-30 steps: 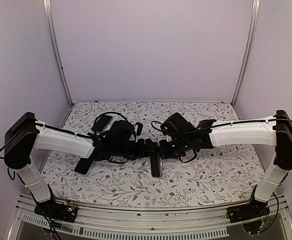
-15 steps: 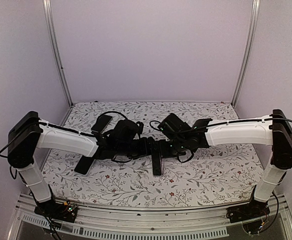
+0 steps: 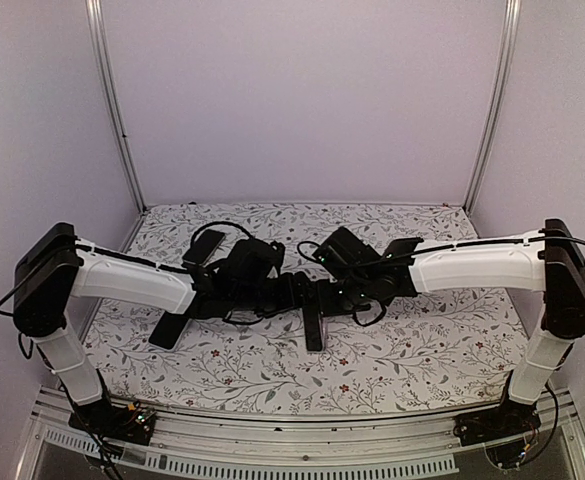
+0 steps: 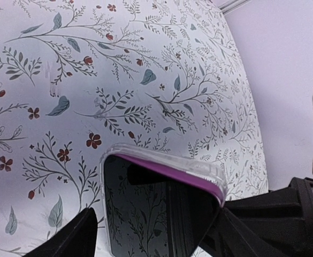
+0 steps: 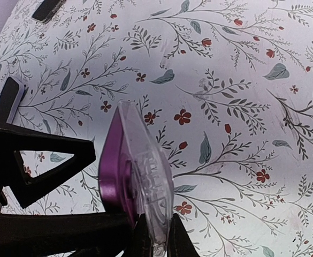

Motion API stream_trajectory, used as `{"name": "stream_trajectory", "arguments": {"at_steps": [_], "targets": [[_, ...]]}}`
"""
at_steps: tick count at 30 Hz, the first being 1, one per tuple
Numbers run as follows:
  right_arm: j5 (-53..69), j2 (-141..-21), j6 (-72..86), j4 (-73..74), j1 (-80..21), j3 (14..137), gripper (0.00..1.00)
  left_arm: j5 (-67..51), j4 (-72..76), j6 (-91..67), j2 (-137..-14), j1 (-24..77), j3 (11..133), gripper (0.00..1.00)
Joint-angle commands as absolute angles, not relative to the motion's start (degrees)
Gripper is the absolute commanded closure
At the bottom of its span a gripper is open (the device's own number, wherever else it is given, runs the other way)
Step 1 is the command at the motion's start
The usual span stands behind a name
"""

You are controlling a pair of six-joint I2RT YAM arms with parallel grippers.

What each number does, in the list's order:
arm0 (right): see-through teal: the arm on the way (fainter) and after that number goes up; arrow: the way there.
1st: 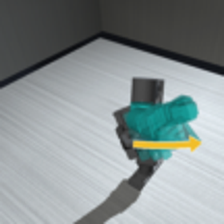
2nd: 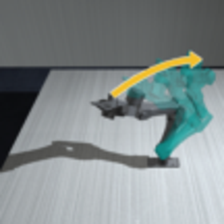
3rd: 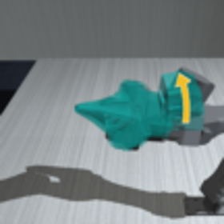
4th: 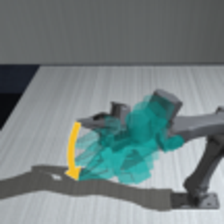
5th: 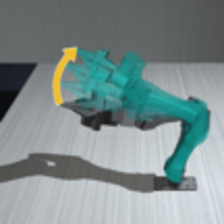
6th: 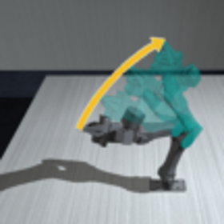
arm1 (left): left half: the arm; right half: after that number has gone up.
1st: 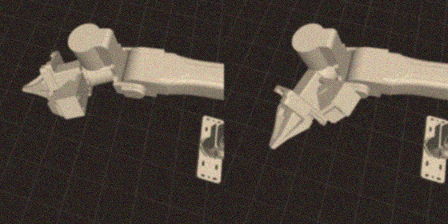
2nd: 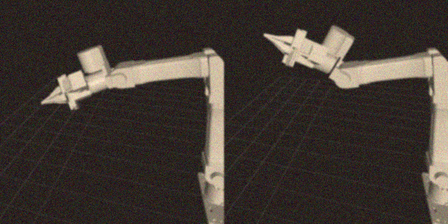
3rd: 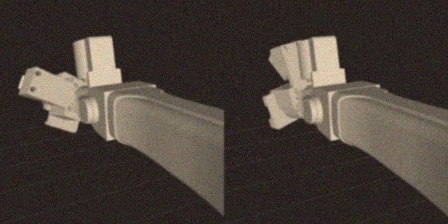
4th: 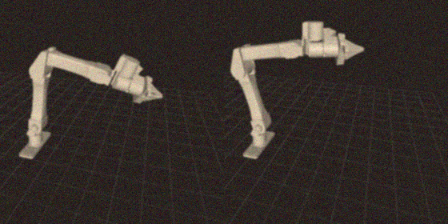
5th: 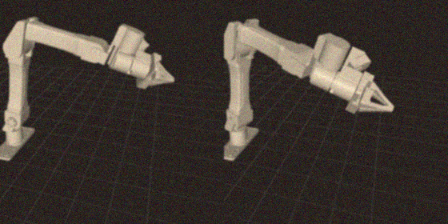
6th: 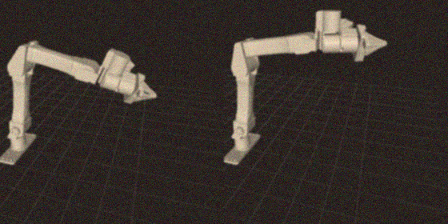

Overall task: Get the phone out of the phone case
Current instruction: Pass from the right arm to the left

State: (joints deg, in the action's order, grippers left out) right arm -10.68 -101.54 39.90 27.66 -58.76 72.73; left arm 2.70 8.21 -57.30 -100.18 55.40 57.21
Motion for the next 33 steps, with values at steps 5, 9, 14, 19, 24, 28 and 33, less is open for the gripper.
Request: {"name": "stream_trajectory", "arguments": {"at_steps": [5,9,14,19,24,28,33], "targets": [[-9.2,-100.8,39.7,26.4,-60.9,73.9,1.0,5.3,7.3,-57.5,-99.5,55.1,56.9,0.22],[-9.4,-100.6,39.8,26.4,-60.9,74.0,1.0,6.4,5.8,-57.8,-100.1,55.0,57.3,0.23],[-9.5,-100.9,39.5,27.0,-61.0,74.8,1.0,9.2,0.4,-57.6,-102.3,54.9,60.0,0.28],[-11.7,-99.7,39.5,28.0,-60.9,75.0,1.0,10.1,-2.2,-57.6,-102.9,54.9,59.4,0.33],[-11.3,-99.3,39.1,28.1,-61.1,75.8,1.0,10.6,-3.2,-57.6,-104.0,54.9,59.4,0.38],[-11.0,-99.5,39.1,28.1,-61.5,76.7,1.0,11.9,-5.3,-57.5,-104.8,54.9,59.9,0.44],[-10.9,-99.4,39.1,28.0,-61.7,77.3,1.0,12.9,-6.0,-57.6,-104.8,54.8,59.2,0.48]]}}
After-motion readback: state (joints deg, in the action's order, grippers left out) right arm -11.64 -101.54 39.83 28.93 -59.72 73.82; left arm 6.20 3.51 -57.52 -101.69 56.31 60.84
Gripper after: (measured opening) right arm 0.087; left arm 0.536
